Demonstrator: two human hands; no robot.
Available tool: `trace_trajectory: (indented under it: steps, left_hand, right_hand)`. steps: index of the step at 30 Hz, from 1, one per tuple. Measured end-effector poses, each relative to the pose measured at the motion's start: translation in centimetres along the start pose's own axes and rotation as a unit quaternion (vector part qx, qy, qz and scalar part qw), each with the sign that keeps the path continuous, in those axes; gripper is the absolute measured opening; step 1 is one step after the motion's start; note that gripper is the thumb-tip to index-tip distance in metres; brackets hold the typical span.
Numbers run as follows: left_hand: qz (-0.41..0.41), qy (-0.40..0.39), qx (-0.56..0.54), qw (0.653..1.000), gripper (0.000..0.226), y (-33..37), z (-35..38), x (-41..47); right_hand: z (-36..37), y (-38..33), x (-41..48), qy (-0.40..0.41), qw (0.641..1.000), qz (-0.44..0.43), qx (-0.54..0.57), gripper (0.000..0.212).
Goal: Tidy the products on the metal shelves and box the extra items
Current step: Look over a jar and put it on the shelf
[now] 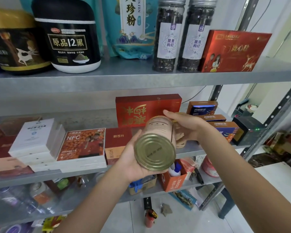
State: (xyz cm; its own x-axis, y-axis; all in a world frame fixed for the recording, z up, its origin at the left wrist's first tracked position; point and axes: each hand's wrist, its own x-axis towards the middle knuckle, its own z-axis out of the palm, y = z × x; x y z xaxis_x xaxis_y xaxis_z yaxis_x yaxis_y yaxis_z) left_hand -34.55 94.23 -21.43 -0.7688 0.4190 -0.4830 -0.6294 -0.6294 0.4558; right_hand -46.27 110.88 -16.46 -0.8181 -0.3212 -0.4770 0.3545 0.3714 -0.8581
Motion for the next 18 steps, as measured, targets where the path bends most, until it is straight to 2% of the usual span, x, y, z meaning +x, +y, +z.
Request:
trace_trajectory:
  steps: [3, 7, 10, 12, 13, 15, 17, 18]
  left_hand:
    - [0.001, -0.042, -0.067, 0.997, 0.060, 0.1, 0.0, -0.3]
    - [0.030, -0.032, -0.099, 0.994, 0.066, -0.4, 0.4, -0.5]
    - [0.064, 0.035, 0.023, 0.997, 0.064, -0.3, -0.1, -0.5]
    - [0.130, 0.114, 0.143, 0.975, 0.058, 0.9, -0.8, -0.8]
    - [0.153, 0.126, 0.183, 0.963, 0.062, 1.5, -1.1, -1.0]
    - [0.165, 0.100, 0.286, 0.939, 0.076, 1.8, -0.7, -1.8]
    - [0.177, 0.102, 0.391, 0.898, 0.091, 1.2, -0.5, -1.6]
    - [0.190, 0.102, 0.403, 0.890, 0.094, 0.8, -0.5, -1.4]
  right_hand:
    - [-0.6, 1.9, 0.5, -0.084, 0.984, 0.002, 0.158, 0.052]
    - [1.6, 4.5, 1.5, -0.145, 0.963, -0.015, 0.226, 0.073]
    - [2.8, 4.1, 1.4, -0.115, 0.963, -0.032, 0.242, 0.069]
    - [2.4, 3.0, 1.0, -0.069, 0.972, -0.084, 0.208, 0.062]
    - [2.2, 2.4, 0.6, -0.039, 0.977, -0.121, 0.172, 0.060]
    - [2.3, 0.9, -0.2, 0.025, 0.978, -0.200, 0.051, 0.053]
    - [3.1, -0.2, -0.6, 0.059, 0.964, -0.252, -0.052, 0.038]
    - [3.7, -0.6, -0.7, 0.072, 0.958, -0.266, -0.076, 0.033]
